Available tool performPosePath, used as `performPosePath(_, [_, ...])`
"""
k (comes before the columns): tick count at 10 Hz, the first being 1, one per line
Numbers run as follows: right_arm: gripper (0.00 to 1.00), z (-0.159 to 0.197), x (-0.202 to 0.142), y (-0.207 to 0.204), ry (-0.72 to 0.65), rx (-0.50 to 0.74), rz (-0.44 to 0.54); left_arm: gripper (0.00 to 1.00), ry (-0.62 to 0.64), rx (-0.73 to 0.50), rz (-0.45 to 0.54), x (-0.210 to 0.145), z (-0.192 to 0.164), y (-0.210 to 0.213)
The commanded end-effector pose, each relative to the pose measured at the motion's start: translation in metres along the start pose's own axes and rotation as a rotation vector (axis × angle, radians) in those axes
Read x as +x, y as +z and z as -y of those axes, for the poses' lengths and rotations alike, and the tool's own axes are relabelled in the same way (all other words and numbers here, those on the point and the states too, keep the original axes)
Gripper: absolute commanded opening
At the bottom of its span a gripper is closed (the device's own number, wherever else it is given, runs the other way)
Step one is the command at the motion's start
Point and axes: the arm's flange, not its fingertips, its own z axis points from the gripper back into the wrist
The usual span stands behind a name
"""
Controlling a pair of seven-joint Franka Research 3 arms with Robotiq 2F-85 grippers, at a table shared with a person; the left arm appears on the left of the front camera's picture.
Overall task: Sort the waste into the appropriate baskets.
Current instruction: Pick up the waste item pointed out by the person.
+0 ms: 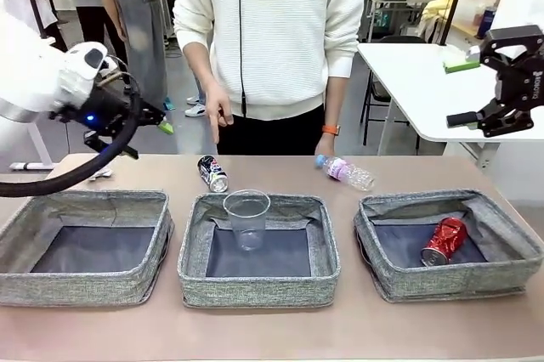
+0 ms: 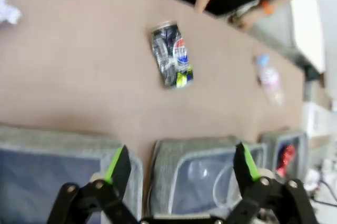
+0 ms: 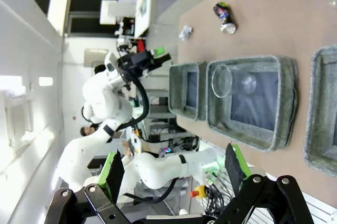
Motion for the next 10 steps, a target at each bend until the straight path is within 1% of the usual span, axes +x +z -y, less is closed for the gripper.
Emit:
performPosePath(1, [1.00,-0.004,0.001,0.000,-0.016,0.009,-0.001,1.00,-0.013,-0.006,-0.055,-0.012,-0.004,0.013])
performPosePath(3, [1.00,-0.004,0.001,0.000,-0.016,0.009,-0.001,1.00,-0.013,-0.006,-0.055,-0.012,-0.004,0.013])
performPosePath(4, [1.00,-0.004,0.001,0.000,-0.016,0.009,-0.001,1.00,-0.009,-0.008,-0.019,-0.001,-0.002,-0.002])
performPosePath(5, [1.00,-0.004,0.001,0.000,-0.016,0.009,-0.001,1.00,0.020,0.028,-0.041,0.007,0.016,-0.009])
performPosePath(6, [1.00,-0.004,0.001,0.000,-0.016,0.009,-0.001,1.00,-0.004,0.086,-0.052,0.013,0.048,-0.024])
performPosePath(7, [1.00,-0.004,0.001,0.000,-0.016,0.009,-0.001,1.00,-0.080,0.170,-0.080,0.018,0.079,-0.046])
performPosePath(8, [1.00,-0.004,0.001,0.000,-0.016,0.009,-0.001,1.00,-0.118,0.251,-0.098,0.029,0.104,-0.074])
performPosePath(9, [1.00,-0.004,0.001,0.000,-0.016,0.009,-0.001,1.00,-0.108,0.329,-0.115,0.040,0.111,-0.094])
performPosePath(10, [1.00,-0.004,0.001,0.000,-0.016,0.009,-0.001,1.00,-0.065,0.383,-0.104,0.044,0.108,-0.109])
